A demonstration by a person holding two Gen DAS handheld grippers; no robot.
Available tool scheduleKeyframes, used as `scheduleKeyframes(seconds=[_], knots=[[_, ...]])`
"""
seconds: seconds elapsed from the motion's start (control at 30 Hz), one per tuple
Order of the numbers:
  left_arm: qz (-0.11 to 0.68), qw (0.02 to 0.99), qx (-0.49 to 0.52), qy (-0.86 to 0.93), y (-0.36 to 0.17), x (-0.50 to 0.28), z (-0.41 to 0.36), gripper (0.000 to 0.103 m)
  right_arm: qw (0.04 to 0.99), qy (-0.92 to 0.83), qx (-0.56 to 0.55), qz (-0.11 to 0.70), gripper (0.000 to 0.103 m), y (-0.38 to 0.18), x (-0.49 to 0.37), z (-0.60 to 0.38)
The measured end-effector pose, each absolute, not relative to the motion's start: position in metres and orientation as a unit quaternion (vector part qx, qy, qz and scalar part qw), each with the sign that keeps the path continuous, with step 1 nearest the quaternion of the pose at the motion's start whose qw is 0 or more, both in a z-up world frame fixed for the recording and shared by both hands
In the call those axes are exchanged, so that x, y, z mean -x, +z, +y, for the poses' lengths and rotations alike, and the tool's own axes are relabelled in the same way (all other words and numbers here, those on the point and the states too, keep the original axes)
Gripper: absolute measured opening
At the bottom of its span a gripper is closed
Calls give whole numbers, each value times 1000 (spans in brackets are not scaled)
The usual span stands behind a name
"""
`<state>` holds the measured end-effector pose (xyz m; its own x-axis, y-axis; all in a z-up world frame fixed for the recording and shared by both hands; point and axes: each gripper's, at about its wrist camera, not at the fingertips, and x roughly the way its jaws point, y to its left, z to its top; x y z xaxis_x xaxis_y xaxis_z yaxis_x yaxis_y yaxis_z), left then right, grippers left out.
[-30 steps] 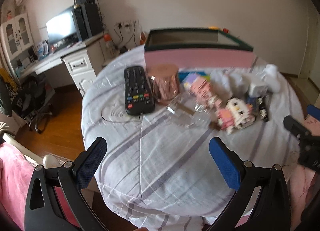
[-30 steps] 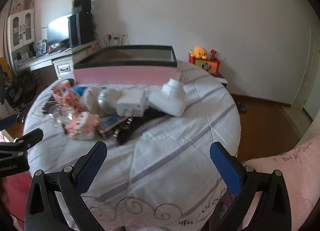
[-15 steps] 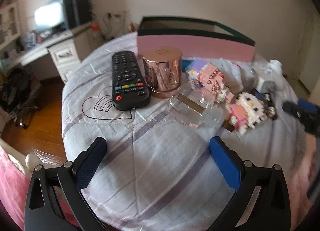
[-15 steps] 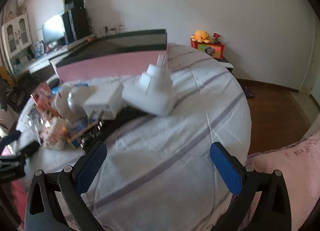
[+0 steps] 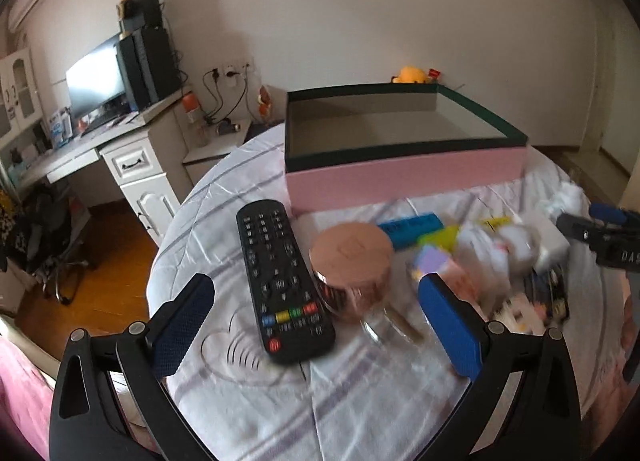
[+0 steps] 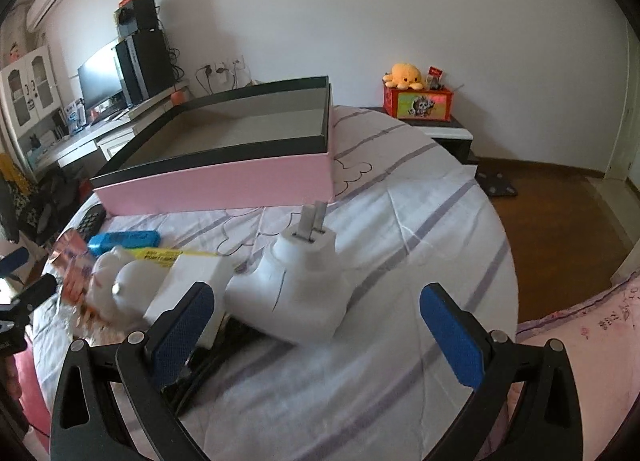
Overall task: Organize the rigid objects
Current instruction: 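Grasp the rose-gold jar with the left tool while the right tool grasps the white plug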
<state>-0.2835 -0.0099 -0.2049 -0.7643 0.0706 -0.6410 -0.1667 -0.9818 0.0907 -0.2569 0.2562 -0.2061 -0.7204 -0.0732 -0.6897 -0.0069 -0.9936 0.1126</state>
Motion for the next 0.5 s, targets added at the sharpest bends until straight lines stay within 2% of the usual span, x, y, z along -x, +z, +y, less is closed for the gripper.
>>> scheduleKeyframes(seconds=[0.07, 0.17, 0.23, 0.27, 0.3, 0.4, 0.5], knots=[[67, 64, 347, 933, -207, 294, -10, 103, 22, -923, -379, -64, 101, -208, 264, 258], [67, 69, 346, 933, -209, 302, -4, 98, 32, -916, -393, -66, 91, -211, 275, 257], [70, 78, 348, 932, -211, 310, 0, 84, 37, -913, -401, -61, 77, -213, 278, 254], [71, 81, 350, 930, -212, 312, 0, 79, 37, -913, -403, -59, 73, -213, 279, 254], [75, 84, 357, 927, -213, 315, 2, 68, 36, -912, -405, -53, 73, -213, 279, 252], [88, 96, 364, 922, -217, 319, 9, 50, 37, -912, -407, -45, 73, -213, 281, 251], [91, 94, 360, 924, -216, 318, 11, 49, 33, -912, -408, -34, 73, -212, 281, 250]])
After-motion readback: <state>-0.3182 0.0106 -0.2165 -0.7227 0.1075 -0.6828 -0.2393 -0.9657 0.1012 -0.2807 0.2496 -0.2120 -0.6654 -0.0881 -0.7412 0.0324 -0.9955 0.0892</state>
